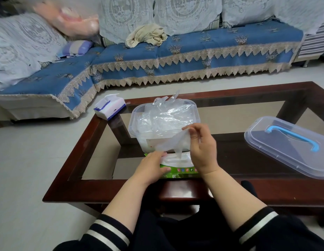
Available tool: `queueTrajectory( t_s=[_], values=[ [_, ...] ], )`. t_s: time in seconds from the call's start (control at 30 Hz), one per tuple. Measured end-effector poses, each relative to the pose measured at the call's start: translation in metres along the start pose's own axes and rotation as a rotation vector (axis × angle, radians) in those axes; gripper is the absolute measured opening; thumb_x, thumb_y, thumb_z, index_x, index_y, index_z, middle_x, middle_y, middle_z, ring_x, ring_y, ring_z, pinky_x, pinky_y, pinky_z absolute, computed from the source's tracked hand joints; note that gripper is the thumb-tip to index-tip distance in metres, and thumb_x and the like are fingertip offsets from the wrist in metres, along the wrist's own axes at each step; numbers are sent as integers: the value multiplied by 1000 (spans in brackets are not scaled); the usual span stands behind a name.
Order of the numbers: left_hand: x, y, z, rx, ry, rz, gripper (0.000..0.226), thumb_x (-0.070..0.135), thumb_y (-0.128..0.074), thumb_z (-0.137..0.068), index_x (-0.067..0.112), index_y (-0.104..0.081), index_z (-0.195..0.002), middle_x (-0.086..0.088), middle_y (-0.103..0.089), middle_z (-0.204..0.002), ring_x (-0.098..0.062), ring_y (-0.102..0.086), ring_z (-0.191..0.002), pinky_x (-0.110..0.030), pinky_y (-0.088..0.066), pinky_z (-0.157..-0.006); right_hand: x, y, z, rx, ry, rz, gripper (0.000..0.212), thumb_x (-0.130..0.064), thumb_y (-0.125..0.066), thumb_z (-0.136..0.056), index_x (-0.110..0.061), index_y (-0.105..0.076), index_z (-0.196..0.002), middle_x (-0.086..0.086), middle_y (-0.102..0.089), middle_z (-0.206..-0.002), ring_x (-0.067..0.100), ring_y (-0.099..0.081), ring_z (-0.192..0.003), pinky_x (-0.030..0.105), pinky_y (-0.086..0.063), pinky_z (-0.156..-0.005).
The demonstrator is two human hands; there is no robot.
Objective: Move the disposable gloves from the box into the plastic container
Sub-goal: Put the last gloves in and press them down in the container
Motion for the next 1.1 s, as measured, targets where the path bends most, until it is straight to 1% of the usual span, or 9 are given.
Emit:
queueTrajectory(
  t_s=[0.17, 0.27, 0.37, 0.47, 0.57, 0.8, 0.9, 1.0, 1.1],
  values=[
    [17, 28, 9, 336, 25, 549, 20, 22, -44, -102, 22, -63, -110, 1, -68, -93, -17, -63, -86, -29, -51, -78, 5, 12, -5, 68, 28, -3, 27, -26, -44, -96, -5, -61, -96, -3, -61, -92, 12, -57, -84, 22, -45, -75],
    [36, 46, 17, 177, 73, 993, 53, 59, -24, -92, 26, -59, -113, -8, -69, -84, -19, -67, -79, -22, -52, -65, 6, 11, -7, 30, 74, 8, 24, -21, -44, -96, -3, -60, -94, -2, -57, -92, 13, -55, -84, 24, -45, -75],
    [50, 59, 21, 43, 63, 1098, 60, 65, -22, -89, 28, -54, -123, -14, -74, -98, -25, -71, -94, -31, -55, -79, 4, 10, -6, -14, 137, 18, 23, -17, -45, -96, -1, -60, -93, -2, -56, -93, 11, -54, -86, 22, -44, -76],
    [65, 71, 20, 98, -5, 983, 23, 29, -52, -97, 20, -59, -118, -8, -73, -103, -19, -71, -90, -32, -55, -82, 3, 10, -8, -27, 207, 42, 21, -15, -46, -96, -1, -60, -92, 3, -58, -94, 13, -54, -88, 21, -45, -78],
    [77, 83, 9, 137, -121, 855, 22, -1, -55, -94, 15, -64, -107, -3, -72, -102, -10, -68, -77, -22, -55, -70, 3, 12, -9, 17, 245, 36, 17, -15, -47, -97, -5, -59, -95, 3, -58, -96, 16, -55, -91, 18, -44, -83],
    [90, 138, -37, 275, -334, 690, 44, -3, -51, -93, 31, -60, -119, 15, -63, -119, -4, -59, -69, -20, -51, -70, 7, 16, -11, 159, 244, 67, 34, -26, -52, -96, -11, -42, -125, 4, -44, -122, 26, -52, -107, 28, -43, -94],
    [66, 144, -62, 278, -242, 658, 50, -2, -51, -93, 35, -54, -127, 3, -62, -106, -7, -59, -71, -21, -53, -72, 9, 16, -11, 145, 220, 72, 36, -32, -48, -97, -11, -41, -126, 4, -46, -122, 18, -52, -105, 23, -41, -94],
    [35, 135, -83, 204, -109, 425, 58, -1, -53, -92, 36, -48, -136, -3, -58, -124, -16, -61, -88, -27, -55, -72, 11, 13, -9, 105, 183, 77, 35, -28, -51, -95, -14, -41, -126, 2, -46, -121, 7, -50, -101, 18, -40, -92],
    [14, 125, -98, 101, -41, 117, 66, -2, -54, -89, 36, -41, -142, 0, -39, -148, -24, -54, -118, -41, -47, -98, 10, 8, -6, 34, 123, 121, 33, -29, -51, -94, -21, -43, -125, -6, -49, -115, 7, -52, -97, 21, -42, -88]
  ],
)
Point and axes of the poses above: each hand's wrist, its own z-axis away from the middle knuckle, its own y-axis out of the back of the hand, x = y × z, the point moved 1 cm from there along -z, towards the middle knuckle
